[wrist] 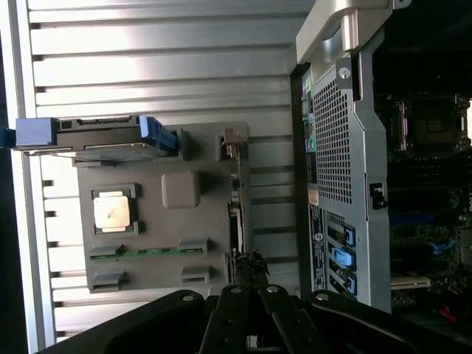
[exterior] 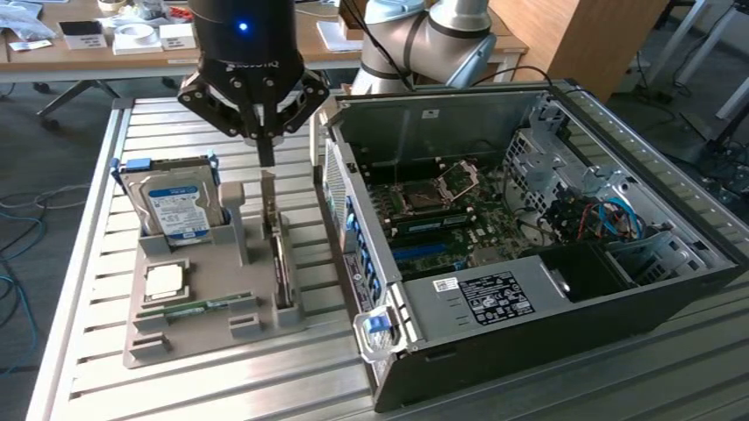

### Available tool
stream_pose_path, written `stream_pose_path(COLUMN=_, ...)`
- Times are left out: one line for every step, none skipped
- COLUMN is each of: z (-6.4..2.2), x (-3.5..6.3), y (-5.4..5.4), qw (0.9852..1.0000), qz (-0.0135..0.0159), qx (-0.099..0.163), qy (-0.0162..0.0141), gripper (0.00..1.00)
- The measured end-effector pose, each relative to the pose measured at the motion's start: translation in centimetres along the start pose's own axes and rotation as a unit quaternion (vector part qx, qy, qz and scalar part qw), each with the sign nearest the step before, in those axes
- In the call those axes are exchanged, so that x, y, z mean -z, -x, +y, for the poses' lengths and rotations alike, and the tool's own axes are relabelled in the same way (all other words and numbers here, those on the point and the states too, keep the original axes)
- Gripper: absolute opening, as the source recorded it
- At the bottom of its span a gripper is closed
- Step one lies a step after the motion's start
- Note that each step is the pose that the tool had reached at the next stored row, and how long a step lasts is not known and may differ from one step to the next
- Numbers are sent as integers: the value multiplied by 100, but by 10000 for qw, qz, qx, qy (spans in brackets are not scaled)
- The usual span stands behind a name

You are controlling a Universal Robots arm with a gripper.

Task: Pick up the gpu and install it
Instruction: 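Reach for the gpu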

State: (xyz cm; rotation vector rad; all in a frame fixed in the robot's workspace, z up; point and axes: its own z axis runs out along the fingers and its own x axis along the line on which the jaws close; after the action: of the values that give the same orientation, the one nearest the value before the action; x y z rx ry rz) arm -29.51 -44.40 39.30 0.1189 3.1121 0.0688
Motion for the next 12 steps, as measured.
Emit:
stream_pose_path(z=-1, x=0, y=-1, qw=10000, qz=0, qx=-1, qy=0, gripper=11)
stream_pose_path(z=-2, x=0, y=-2, qw=10000, qz=-1, qx=-1, qy=0, gripper=11)
stream_pose_path(z=-6, x=-1, y=-8, qw=10000, qz=0, qx=-1, qy=0, gripper=11)
stream_pose_path(z=-9, x=-1, y=-17, qw=10000, qz=-1, qx=0, qy=0, gripper=11)
stream_pose_path(z=-13, x=-1, y=-26, qw=10000, qz=-1, qx=0, qy=0, gripper=11)
stream_pose_path(z=-21, x=-1, y=-31, qw=10000, qz=-1, qx=1, qy=0, gripper=11)
stream_pose_path(z=-33, x=0, y=-35, qw=10000, qz=0, qx=0, qy=1, gripper=11)
stream_pose_path(z=-50, x=1, y=-38, qw=10000, qz=0, qx=0, qy=0, gripper=11)
stream_pose_path(z=-70, x=1, y=-40, qw=10000, qz=0, qx=-1, qy=1, gripper=11)
stream_pose_path(z=-89, x=2, y=-42, qw=10000, qz=-1, qx=0, qy=1, gripper=11)
stream_pose_path(z=-108, x=3, y=-44, qw=10000, qz=0, qx=0, qy=0, gripper=11)
stream_pose_path(z=-116, x=3, y=-45, qw=10000, qz=0, qx=0, qy=0, gripper=11)
